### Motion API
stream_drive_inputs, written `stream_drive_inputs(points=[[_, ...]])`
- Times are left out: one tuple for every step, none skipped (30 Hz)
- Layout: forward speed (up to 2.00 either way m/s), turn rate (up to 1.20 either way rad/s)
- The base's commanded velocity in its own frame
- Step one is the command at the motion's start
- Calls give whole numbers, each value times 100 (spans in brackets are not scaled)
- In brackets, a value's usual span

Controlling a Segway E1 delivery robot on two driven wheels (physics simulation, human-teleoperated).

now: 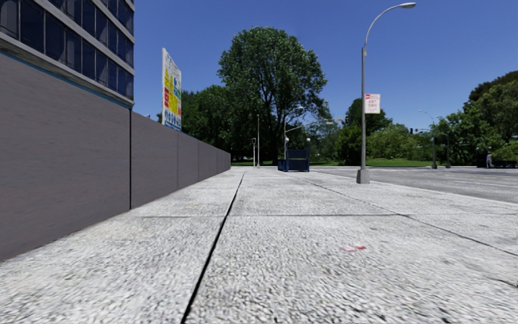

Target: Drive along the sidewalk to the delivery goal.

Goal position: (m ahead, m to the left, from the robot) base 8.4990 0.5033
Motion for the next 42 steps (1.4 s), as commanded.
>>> stream_drive_inputs(points=[[200, 0], [200, 0], [200, 0], [200, 0], [200, 0], [200, 0], [200, 0], [200, 0], [200, 0], [200, 0], [200, 0], [200, 0], [200, 0], [200, 0], [200, 0], [200, 0], [200, 0], [200, 0], [200, 0], [200, 0], [200, 0], [200, 0], [200, 0], [200, 0], [200, 0], [200, 0], [200, 0], [200, 0], [200, 0], [200, 8], [200, 14], [200, 15], [200, 15], [200, 16], [200, 16], [200, 16], [200, 16], [200, 16], [200, 16], [200, 16], [200, 16], [200, 16]])
